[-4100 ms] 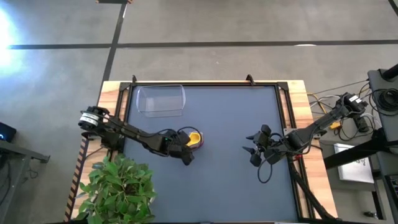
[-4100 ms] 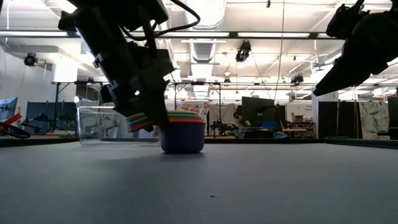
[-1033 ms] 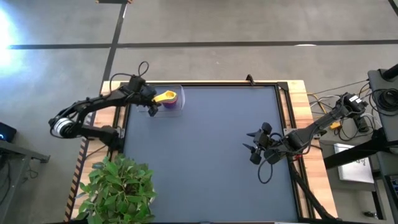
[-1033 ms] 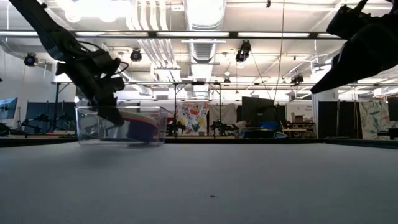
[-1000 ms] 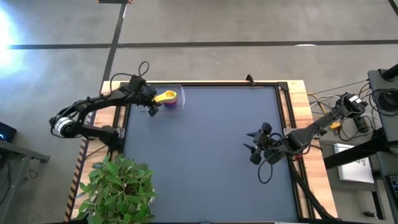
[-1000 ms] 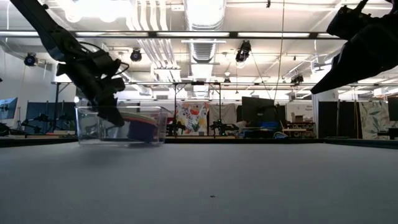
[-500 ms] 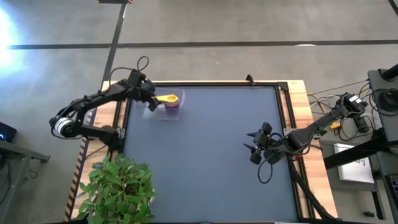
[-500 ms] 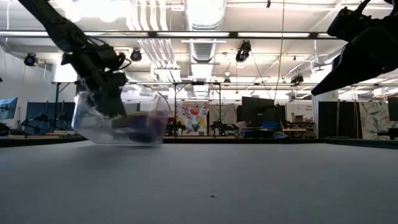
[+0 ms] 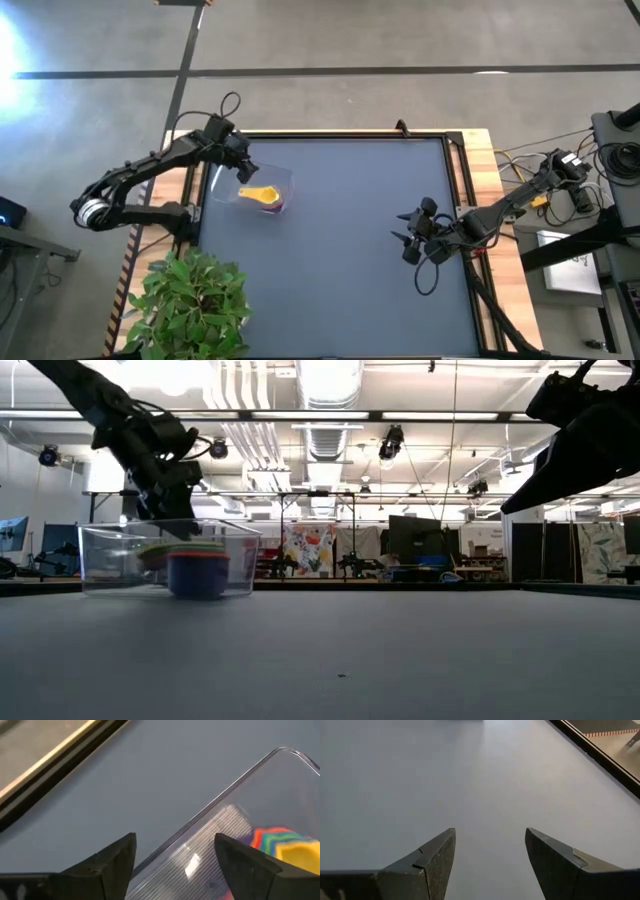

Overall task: Nest measuring cups in basket
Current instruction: Adjust the transparent bin

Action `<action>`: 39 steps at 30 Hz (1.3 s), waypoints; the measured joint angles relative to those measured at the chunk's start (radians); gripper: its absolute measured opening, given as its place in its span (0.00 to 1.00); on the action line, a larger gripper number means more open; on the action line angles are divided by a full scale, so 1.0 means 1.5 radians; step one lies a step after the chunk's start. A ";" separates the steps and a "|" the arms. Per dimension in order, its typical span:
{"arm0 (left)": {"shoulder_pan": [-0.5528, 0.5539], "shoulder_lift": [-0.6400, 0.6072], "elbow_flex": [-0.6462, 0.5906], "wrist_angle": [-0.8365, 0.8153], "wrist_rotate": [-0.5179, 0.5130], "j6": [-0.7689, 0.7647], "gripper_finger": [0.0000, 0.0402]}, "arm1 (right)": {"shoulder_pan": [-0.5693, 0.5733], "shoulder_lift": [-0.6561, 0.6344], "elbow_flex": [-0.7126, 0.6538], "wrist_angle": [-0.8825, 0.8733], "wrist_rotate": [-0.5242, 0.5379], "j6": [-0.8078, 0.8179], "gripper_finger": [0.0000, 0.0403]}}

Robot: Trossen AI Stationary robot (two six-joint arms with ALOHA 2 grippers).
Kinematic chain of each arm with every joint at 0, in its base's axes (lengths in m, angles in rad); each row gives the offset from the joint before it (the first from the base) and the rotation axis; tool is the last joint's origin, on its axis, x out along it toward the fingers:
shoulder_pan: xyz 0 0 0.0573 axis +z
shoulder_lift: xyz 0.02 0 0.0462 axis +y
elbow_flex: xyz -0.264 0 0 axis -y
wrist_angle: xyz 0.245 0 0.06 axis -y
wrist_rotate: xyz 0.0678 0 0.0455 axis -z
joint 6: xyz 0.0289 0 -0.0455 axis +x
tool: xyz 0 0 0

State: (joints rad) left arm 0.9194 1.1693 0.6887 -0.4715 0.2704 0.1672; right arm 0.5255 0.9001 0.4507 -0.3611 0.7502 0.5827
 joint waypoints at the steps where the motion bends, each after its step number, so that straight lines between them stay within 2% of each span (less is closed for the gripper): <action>1: -0.001 -0.006 -0.008 0.011 -0.001 0.000 0.62 | 0.000 0.000 0.000 0.000 0.000 0.000 0.57; 7: -0.002 -0.055 -0.051 0.061 -0.002 0.003 0.56 | 0.000 0.000 0.000 0.000 0.000 0.000 0.57; 11: -0.002 -0.065 -0.053 0.072 -0.047 0.024 0.51 | 0.000 0.000 0.000 0.000 0.001 0.000 0.57; 14: -0.002 -0.065 -0.053 0.080 -0.053 0.053 0.48 | 0.000 0.000 0.000 0.002 0.001 0.000 0.57; 22: -0.002 -0.035 -0.052 0.098 -0.061 0.125 0.45 | 0.000 0.000 0.000 0.004 0.007 0.000 0.57; 33: -0.002 0.006 -0.052 0.119 -0.074 0.155 0.44 | 0.000 0.000 0.000 0.004 0.007 0.000 0.57; 36: -0.002 0.008 -0.052 0.134 -0.102 0.158 0.37 | 0.000 0.000 0.000 0.004 0.007 -0.001 0.57; 39: -0.002 0.008 -0.047 0.136 -0.142 0.167 0.24 | 0.000 0.000 0.000 0.003 0.007 -0.001 0.57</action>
State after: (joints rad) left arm 0.9169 1.1816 0.6177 -0.2670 0.0572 0.4173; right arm 0.5251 0.9000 0.4507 -0.3561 0.7612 0.5816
